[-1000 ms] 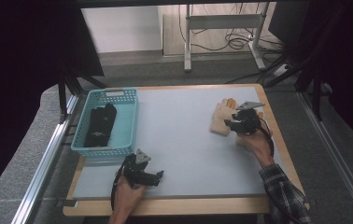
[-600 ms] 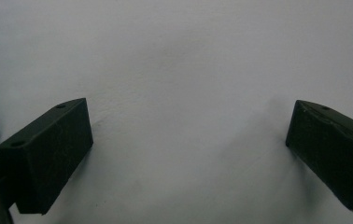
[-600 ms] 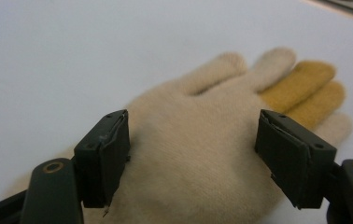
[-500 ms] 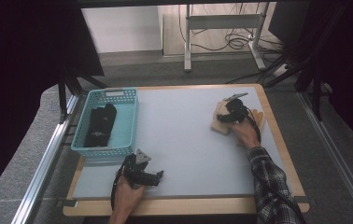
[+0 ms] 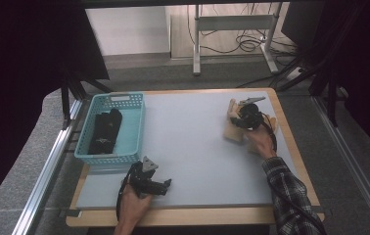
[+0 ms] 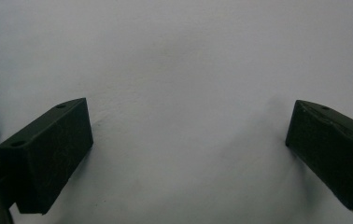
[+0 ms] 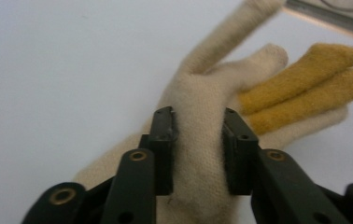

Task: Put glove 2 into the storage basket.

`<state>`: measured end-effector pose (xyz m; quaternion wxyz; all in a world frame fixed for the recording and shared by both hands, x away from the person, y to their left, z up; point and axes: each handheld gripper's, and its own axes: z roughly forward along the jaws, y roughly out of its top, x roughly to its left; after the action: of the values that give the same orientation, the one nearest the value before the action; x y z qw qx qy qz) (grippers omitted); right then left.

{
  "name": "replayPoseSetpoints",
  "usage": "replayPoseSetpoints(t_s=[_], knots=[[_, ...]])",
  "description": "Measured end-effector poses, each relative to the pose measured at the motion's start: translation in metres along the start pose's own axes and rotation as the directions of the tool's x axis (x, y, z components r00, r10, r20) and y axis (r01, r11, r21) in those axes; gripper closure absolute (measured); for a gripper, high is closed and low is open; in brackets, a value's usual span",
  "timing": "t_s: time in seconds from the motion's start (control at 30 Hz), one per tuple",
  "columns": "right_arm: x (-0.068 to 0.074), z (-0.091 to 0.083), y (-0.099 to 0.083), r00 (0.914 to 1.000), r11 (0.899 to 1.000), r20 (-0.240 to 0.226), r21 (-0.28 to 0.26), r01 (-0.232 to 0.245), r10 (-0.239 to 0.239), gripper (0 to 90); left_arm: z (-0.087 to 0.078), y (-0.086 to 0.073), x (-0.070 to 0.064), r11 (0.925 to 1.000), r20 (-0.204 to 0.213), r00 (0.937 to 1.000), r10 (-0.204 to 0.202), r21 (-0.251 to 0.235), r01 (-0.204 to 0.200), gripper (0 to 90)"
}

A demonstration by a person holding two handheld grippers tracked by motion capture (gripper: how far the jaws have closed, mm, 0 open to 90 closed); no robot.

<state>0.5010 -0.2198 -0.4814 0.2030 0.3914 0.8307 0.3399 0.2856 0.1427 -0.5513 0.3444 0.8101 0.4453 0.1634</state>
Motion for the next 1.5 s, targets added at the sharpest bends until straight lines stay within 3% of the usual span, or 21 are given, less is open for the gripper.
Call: replayPoseSetpoints(t_s=[0.07, 0.17, 0.27, 0.3, 0.4, 0.47, 0.53, 0.6, 0.63, 0.67, 0.7, 0.77, 0.83, 0.87, 0.93, 1.03, 1.17, 1.27, 1.37, 1.5], knots=[[0.016, -0.02, 0.005, 0.9987, 0.998, -0.042, -0.05, 0.025, -0.028, 81.0, 0.0, 0.0, 0.0, 1.0, 0.0, 1.0, 0.0, 0.001, 0.0, 1.1], [0.028, -0.033, 0.007, 0.9964, 0.996, -0.061, -0.066, 0.054, -0.058, 82.3, 0.0, 0.0, 0.0, 1.0, 0.0, 1.0, 0.001, 0.001, -0.001, 1.1], [0.053, -0.056, 0.008, 0.9911, 0.993, -0.105, -0.097, 0.072, -0.082, 83.0, 0.0, 0.0, 0.0, 1.0, 0.0, 1.0, 0.001, 0.001, -0.001, 1.1], [0.053, -0.056, 0.008, 0.9911, 0.993, -0.105, -0.097, 0.072, -0.082, 83.0, 0.0, 0.0, 0.0, 1.0, 0.0, 1.0, 0.0, 0.001, 0.0, 1.1], [0.078, -0.074, 0.003, 0.9811, 0.99, -0.167, -0.118, 0.079, -0.098, 83.0, 0.0, 0.0, 0.0, 1.0, 0.0, 1.0, 0.0, 0.001, 0.0, 1.1], [0.084, -0.077, 0.0, 0.9783, 0.99, -0.182, -0.119, 0.079, -0.099, 82.9, 0.0, 0.0, 0.0, 1.0, -0.001, 1.0, 0.002, 0.001, -0.002, 1.1], [0.104, -0.08, -0.012, 0.9675, 0.989, -0.227, -0.117, 0.085, -0.11, 82.6, 0.0, 0.0, 0.0, 1.0, -0.001, 1.0, 0.002, 0.001, -0.002, 1.1], [0.111, -0.079, -0.018, 0.9646, 0.989, -0.233, -0.112, 0.099, -0.124, 82.5, 0.0, 0.0, 0.0, 1.0, -0.001, 1.0, 0.0, -0.002, 0.0, 1.1], [0.124, -0.076, -0.029, 0.9592, 0.987, -0.242, -0.103, 0.125, -0.146, 82.1, 0.0, 0.0, 0.0, 1.0, -0.001, 1.0, -0.001, -0.002, 0.001, 1.1], [0.124, -0.076, -0.029, 0.9592, 0.987, -0.242, -0.103, 0.125, -0.146, 82.1, 0.0, 0.0, 0.0, 1.0, -0.001, 1.0, -0.001, -0.002, 0.001, 1.1], [0.136, -0.071, -0.04, 0.9517, 0.985, -0.261, -0.096, 0.141, -0.162, 81.3, 0.0, 0.0, 0.0, 1.0, -0.001, 1.0, -0.001, -0.002, 0.001, 1.1], [0.14, -0.069, -0.046, 0.9492, 0.985, -0.268, -0.091, 0.145, -0.165, 80.8, 0.0, 0.0, 0.0, 1.0, -0.002, 1.0, 0.002, 0.001, -0.002, 1.1], [0.148, -0.062, -0.054, 0.943, 0.984, -0.282, -0.08, 0.161, -0.178, 74.3, 0.0, 0.0, 0.0, 1.0, -0.001, 1.0, -0.001, 0.001, 0.001, 1.1], [0.15, -0.06, -0.056, 0.9407, 0.984, -0.288, -0.071, 0.166, -0.18, 65.4, 0.0, 0.0, 0.0, 1.0, -0.002, 1.0, -0.001, 0.001, 0.001, 1.1], [0.151, -0.057, -0.059, 0.9359, 0.985, -0.306, -0.061, 0.163, -0.174, 54.7, 0.0, 0.0, 0.0, 1.0, -0.002, 1.0, 0.001, 0.0, -0.001, 1.1], [0.145, -0.062, -0.056, 0.9427, 0.986, -0.291, -0.089, 0.143, -0.163, 51.4, 0.0, 0.0, 0.0, 1.0, -0.002, 1.0, 0.0, 0.001, 0.0, 1.1], [0.132, -0.066, -0.052, 0.9508, 0.989, -0.278, -0.083, 0.119, -0.138, 60.5, 0.0, 0.0, 0.0, 1.0, -0.003, 1.0, 0.002, 0.001, -0.002, 1.1], [0.123, -0.066, -0.054, 0.9609, 0.99, -0.241, -0.077, 0.12, -0.136, 67.6, 0.0, 0.0, 0.0, 1.0, -0.003, 1.0, 0.002, 0.001, -0.002, 1.1], [0.112, -0.066, -0.058, 0.965, 0.994, -0.243, -0.068, 0.084, -0.098, 70.4, 0.0, 0.0, 0.0, 1.0, -0.002, 1.0, -0.001, 0.001, 0.001, 1.1], [0.096, -0.069, -0.065, 0.9755, 0.996, -0.208, -0.064, 0.059, -0.072, 72.5, 0.0, 0.0, 0.0, 1.0, -0.002, 1.0, -0.001, 0.001, 0.001, 1.1]])
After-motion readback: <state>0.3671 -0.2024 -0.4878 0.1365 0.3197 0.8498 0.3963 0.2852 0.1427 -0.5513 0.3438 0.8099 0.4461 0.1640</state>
